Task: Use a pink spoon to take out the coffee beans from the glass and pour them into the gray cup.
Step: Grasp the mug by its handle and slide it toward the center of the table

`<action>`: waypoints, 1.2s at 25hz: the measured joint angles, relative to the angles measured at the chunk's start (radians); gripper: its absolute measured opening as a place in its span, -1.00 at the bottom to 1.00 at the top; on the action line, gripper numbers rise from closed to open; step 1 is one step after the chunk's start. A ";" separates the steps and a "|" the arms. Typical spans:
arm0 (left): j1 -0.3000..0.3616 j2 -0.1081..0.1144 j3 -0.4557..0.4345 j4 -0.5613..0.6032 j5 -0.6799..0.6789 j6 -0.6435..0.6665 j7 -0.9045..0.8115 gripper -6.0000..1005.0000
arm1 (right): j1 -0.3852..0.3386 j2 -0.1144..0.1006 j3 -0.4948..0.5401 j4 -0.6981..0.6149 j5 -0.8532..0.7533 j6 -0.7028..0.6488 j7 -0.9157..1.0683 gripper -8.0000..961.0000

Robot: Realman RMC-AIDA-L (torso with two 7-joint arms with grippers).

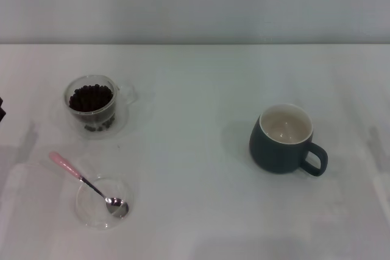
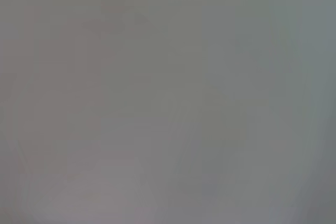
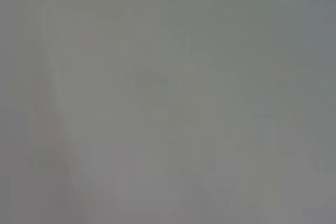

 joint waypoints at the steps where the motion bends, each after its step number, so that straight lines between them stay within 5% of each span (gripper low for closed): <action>1: 0.001 0.000 0.000 0.000 0.006 -0.002 0.001 0.78 | -0.021 0.001 -0.020 0.017 0.000 0.027 -0.006 0.82; 7: 0.012 0.000 0.001 0.012 0.068 -0.033 0.002 0.78 | -0.101 0.007 -0.122 0.089 -0.002 0.123 -0.037 0.81; 18: 0.005 0.002 -0.001 0.013 0.075 -0.028 0.007 0.78 | -0.154 0.020 -0.208 0.130 0.010 0.070 -0.040 0.81; 30: -0.019 -0.006 -0.006 0.009 0.071 -0.025 0.031 0.78 | -0.102 0.021 -0.279 0.122 -0.001 -0.024 -0.040 0.81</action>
